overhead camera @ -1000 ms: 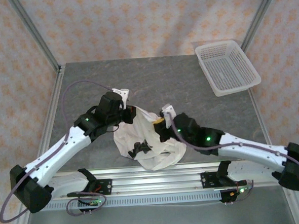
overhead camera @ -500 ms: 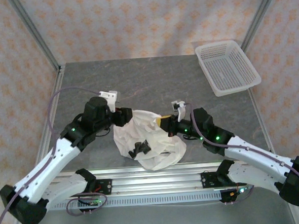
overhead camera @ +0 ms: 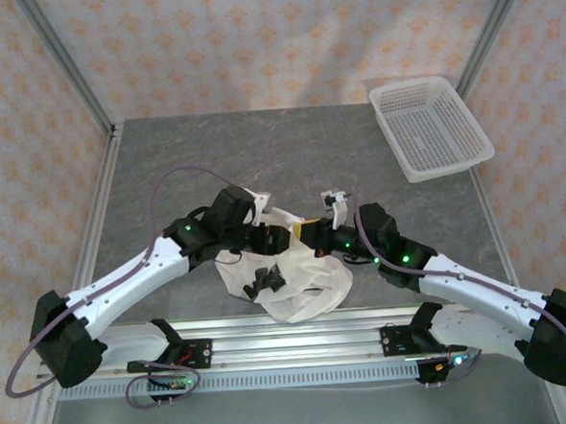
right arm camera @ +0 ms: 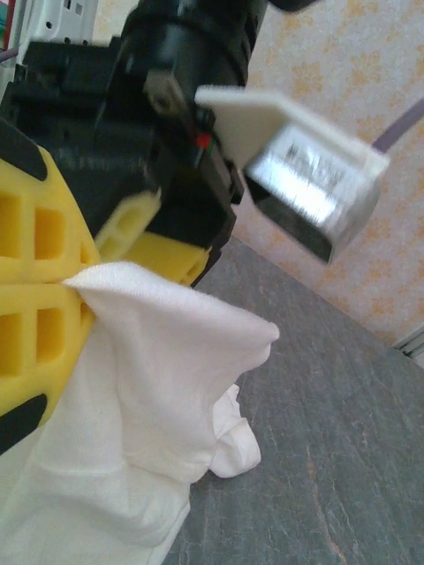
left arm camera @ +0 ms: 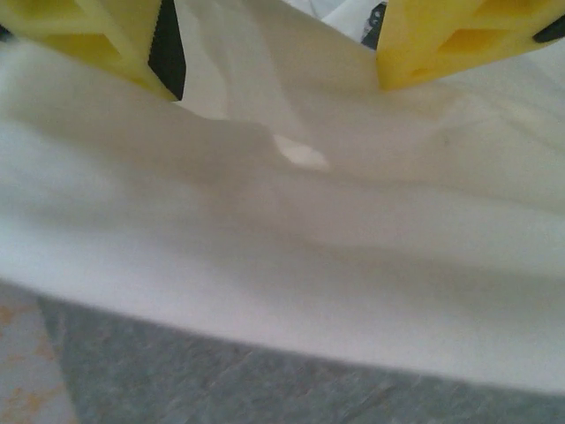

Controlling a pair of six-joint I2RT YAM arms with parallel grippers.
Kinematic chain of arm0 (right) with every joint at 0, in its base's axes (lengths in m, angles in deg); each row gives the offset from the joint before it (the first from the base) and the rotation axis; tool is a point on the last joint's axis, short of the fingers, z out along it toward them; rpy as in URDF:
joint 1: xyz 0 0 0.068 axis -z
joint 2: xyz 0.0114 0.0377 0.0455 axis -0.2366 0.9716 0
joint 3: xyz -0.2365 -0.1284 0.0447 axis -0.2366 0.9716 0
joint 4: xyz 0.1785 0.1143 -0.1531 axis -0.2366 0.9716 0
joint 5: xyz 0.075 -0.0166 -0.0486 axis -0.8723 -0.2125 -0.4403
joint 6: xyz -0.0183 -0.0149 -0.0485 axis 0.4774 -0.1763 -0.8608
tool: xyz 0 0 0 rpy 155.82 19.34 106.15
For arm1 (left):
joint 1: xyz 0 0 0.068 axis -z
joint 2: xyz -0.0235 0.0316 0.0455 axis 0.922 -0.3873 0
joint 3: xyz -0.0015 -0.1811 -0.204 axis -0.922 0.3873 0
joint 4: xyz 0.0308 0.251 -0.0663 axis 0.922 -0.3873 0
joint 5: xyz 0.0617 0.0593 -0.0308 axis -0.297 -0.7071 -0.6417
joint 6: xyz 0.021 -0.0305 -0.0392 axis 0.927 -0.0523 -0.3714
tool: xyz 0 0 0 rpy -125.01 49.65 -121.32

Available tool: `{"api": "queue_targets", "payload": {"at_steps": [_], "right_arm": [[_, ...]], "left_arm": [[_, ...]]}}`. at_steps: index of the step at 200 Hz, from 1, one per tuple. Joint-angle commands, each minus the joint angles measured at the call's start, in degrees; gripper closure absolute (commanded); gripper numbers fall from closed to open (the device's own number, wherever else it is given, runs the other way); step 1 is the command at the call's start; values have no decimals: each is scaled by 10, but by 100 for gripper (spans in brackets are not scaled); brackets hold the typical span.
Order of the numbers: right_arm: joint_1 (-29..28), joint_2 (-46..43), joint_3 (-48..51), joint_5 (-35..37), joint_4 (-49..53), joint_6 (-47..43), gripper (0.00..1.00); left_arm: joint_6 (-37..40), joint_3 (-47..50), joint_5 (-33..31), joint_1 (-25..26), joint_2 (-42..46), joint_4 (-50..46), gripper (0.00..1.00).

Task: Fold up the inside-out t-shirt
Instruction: Turn the T-shirt inside out at the center of the table.

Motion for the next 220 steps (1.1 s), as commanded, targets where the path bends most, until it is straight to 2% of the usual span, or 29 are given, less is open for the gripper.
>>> {"api": "queue_targets", "payload": {"at_steps": [1, 15, 29, 61, 84, 94, 120, 135, 148, 167, 179, 193, 220], "right_arm": [[4, -6, -15, 7, -14, 5, 100], [4, -15, -14, 29, 0, 2, 100], [5, -33, -5, 74, 26, 4, 100], [8, -96, 99, 178, 20, 45, 100], [3, -110, 213, 184, -39, 96, 100], [-5, -112, 224, 172, -27, 94, 95], [-29, -133, 151, 181, 74, 0, 72], [-31, -141, 103, 187, 96, -70, 59], [-34, -133, 63, 187, 108, -146, 52], [-46, -87, 2, 163, 128, -271, 48], [-64, -41, -46, 132, 149, -347, 48], [-91, 31, -102, 132, 173, -416, 48], [-114, 144, -171, 165, 151, -473, 48]], "left_arm": [[-5, -15, -33, 1, -16, -59, 55], [-15, -8, -83, 0, -12, -76, 83], [-24, 0, -106, -9, 15, -75, 100], [-25, 7, -124, -35, 109, -41, 100], [-20, 10, -134, -46, 152, -27, 100], [-7, 19, -121, -46, 166, -7, 100], [36, 60, -52, -43, 190, 48, 100], [56, 69, -63, -42, 190, 30, 100], [61, 70, -88, -41, 190, 4, 100], [56, 79, -83, -40, 197, 7, 100], [50, 83, -78, -41, 199, 16, 100], [47, 82, -83, -40, 198, 18, 100], [49, 76, -77, -39, 194, 26, 100]]}}
